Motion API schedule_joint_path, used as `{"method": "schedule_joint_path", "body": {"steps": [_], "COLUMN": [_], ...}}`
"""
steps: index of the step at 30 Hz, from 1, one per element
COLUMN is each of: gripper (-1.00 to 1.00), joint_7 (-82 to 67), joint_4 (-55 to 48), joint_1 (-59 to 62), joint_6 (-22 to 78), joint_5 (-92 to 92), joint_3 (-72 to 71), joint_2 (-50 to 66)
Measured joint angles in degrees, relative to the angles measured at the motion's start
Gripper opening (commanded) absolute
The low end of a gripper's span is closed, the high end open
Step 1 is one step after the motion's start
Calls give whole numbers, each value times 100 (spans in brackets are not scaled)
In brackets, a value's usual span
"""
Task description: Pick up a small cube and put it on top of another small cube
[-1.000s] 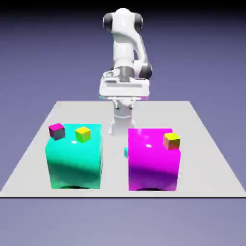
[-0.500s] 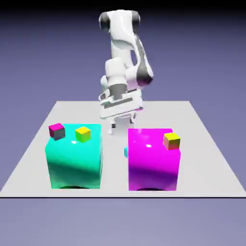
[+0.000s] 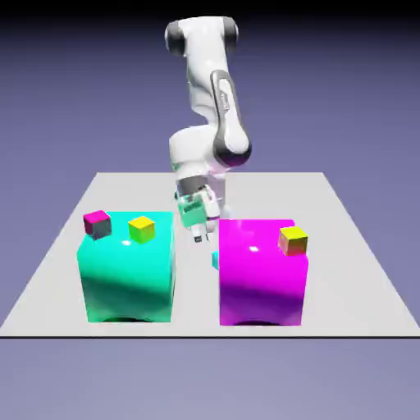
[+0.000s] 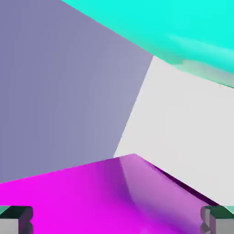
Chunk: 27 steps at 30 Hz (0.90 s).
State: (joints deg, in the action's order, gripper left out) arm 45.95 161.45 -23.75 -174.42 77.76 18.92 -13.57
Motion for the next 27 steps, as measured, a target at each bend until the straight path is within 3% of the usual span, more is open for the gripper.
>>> {"method": "schedule_joint_path", "body": {"steps": [16, 27], "gripper": [0, 0], "joint_7": [10, 2145], "joint_4": [-38, 906], "joint_1": [-1275, -535], "joint_6": [-37, -39], "joint_5": [3987, 5413], "joint_3": [1161, -762], "joint_2": [1023, 668]}}
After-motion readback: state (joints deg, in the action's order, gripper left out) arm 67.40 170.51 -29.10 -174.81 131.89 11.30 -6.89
